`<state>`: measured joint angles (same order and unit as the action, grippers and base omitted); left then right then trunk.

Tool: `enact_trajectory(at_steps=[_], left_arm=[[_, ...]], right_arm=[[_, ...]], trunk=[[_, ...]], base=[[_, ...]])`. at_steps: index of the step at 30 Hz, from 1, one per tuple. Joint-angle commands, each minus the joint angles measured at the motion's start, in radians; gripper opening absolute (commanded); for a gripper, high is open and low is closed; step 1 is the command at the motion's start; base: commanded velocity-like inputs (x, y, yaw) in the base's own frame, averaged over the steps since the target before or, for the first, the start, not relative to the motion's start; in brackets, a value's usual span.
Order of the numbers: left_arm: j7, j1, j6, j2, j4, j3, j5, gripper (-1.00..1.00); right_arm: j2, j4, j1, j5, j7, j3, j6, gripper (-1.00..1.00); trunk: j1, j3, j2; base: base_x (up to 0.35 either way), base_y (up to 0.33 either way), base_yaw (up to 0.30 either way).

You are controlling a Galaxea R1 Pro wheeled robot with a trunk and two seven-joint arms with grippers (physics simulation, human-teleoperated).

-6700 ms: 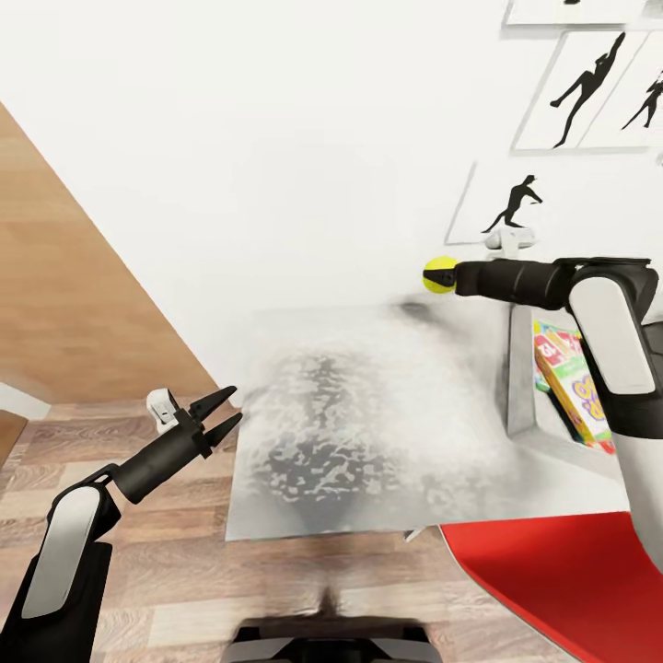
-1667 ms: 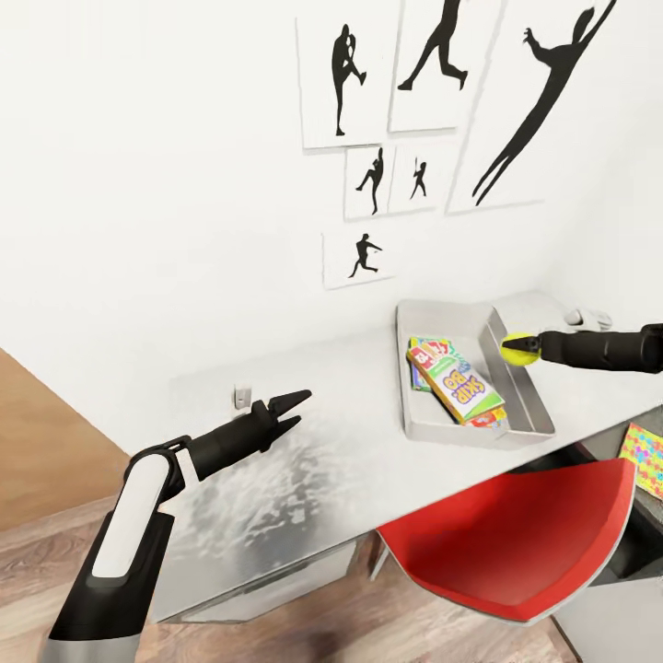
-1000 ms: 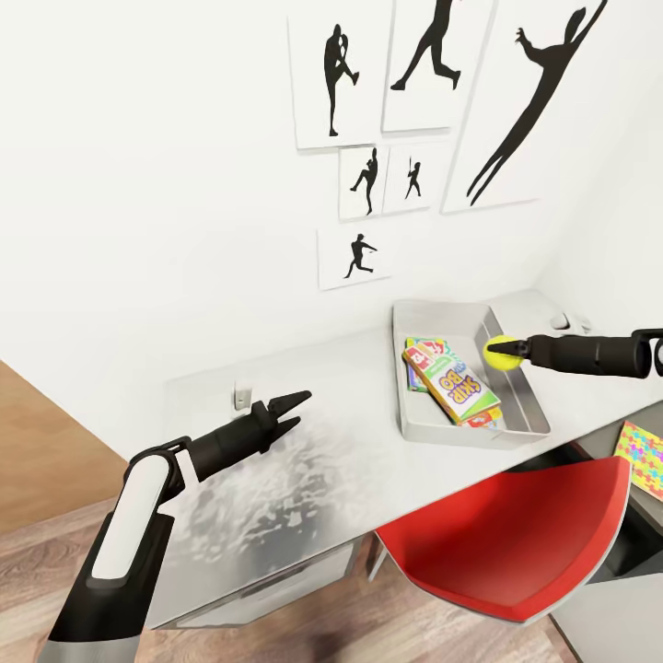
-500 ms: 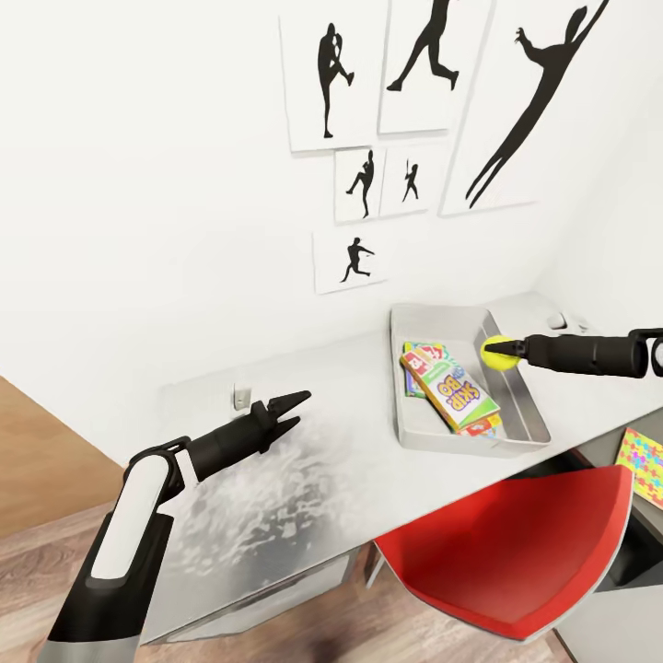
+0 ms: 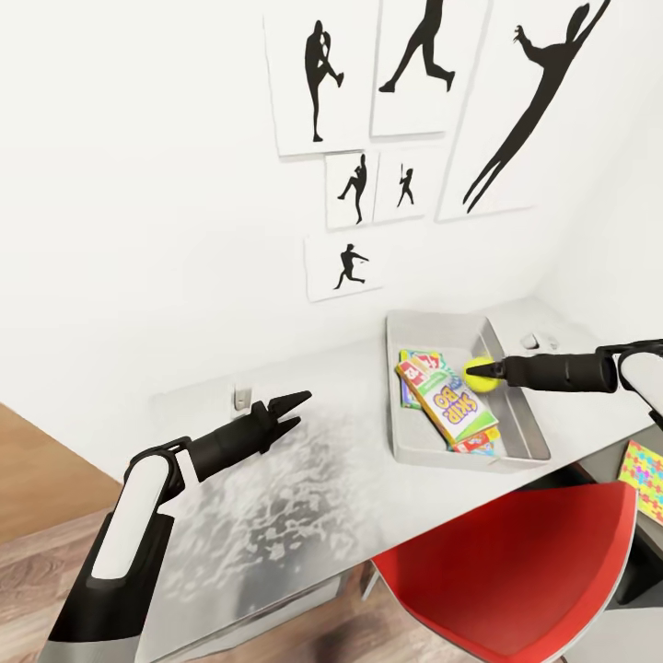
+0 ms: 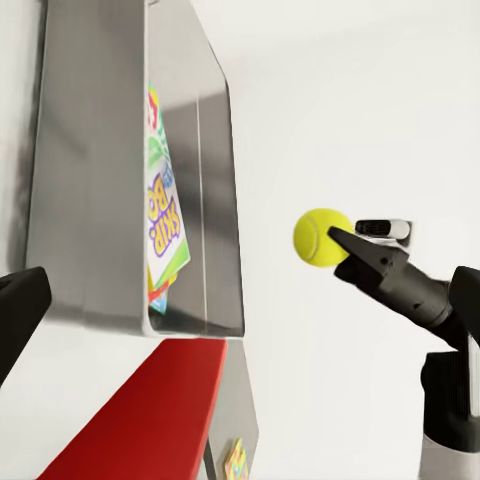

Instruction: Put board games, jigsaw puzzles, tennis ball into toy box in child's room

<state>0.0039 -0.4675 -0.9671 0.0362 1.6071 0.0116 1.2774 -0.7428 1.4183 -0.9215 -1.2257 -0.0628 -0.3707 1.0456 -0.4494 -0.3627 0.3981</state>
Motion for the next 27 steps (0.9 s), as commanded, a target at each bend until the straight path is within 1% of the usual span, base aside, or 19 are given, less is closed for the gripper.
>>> enact_trajectory(at_steps=[1,10,12,14,15,17,20,21,24,25,27], left_arm=[[0.000,-0.001,-0.004,0.001,0.000,-0.001,0.000,1.00],[0.001,-0.001,-0.004,0.001,0.000,-0.001,0.000,1.00],[0.001,-0.001,-0.004,0.001,0.000,-0.001,0.000,1.00],[0.001,-0.001,-0.004,0.001,0.000,-0.001,0.000,1.00],[0.001,-0.001,-0.004,0.001,0.000,-0.001,0.000,1.00],[0.001,-0.001,-0.004,0.001,0.000,-0.001,0.000,1.00],[0.001,-0.001,-0.004,0.001,0.000,-0.001,0.000,1.00],[0.001,-0.001,-0.004,0.001,0.000,-0.001,0.000,1.00],[0.001,-0.001,-0.004,0.001,0.000,-0.001,0.000,1.00],[0.001,-0.001,-0.004,0.001,0.000,-0.001,0.000,1.00],[0.001,-0.001,-0.004,0.001,0.000,-0.001,0.000,1.00]], right_arm=[[0.002,-0.001,0.001,0.005,-0.005,-0.010,0.002,-1.00],[0.016,-0.003,0.019,0.005,-0.006,-0.043,0.002,-1.00],[0.024,-0.003,0.025,0.005,-0.006,-0.067,0.002,-1.00],[0.036,-0.003,0.028,0.009,-0.005,-0.103,0.002,-1.00],[0.036,-0.003,0.028,0.009,-0.005,-0.103,0.002,-1.00],[0.050,-0.002,0.031,0.020,-0.005,-0.136,0.002,-1.00],[0.073,-0.003,0.033,0.048,-0.005,-0.166,0.002,-1.00],[0.073,-0.003,0.033,0.048,-0.005,-0.166,0.002,-1.00],[0.096,-0.005,0.033,0.077,-0.005,-0.181,0.002,-1.00],[0.096,-0.005,0.033,0.077,-0.005,-0.181,0.002,-1.00],[0.107,-0.006,0.033,0.091,-0.005,-0.186,0.002,-1.00]], trunk=[[-0.001,-0.002,0.002],[-0.001,-0.002,0.002],[-0.001,-0.002,0.002],[-0.001,-0.002,0.002],[-0.001,-0.002,0.002],[-0.001,-0.002,0.002],[-0.001,-0.002,0.002],[-0.001,-0.002,0.002],[-0.001,-0.002,0.002],[-0.001,-0.002,0.002],[-0.001,-0.002,0.002]], base=[[0.020,-0.011,0.000],[0.010,-0.006,0.000],[0.004,-0.002,0.000],[0.002,-0.001,0.000],[0.002,-0.001,0.000],[0.002,-0.001,0.000],[0.000,0.000,0.000],[0.000,0.000,0.000],[0.000,0.000,0.000],[0.000,0.000,0.000],[0.000,0.000,0.000]])
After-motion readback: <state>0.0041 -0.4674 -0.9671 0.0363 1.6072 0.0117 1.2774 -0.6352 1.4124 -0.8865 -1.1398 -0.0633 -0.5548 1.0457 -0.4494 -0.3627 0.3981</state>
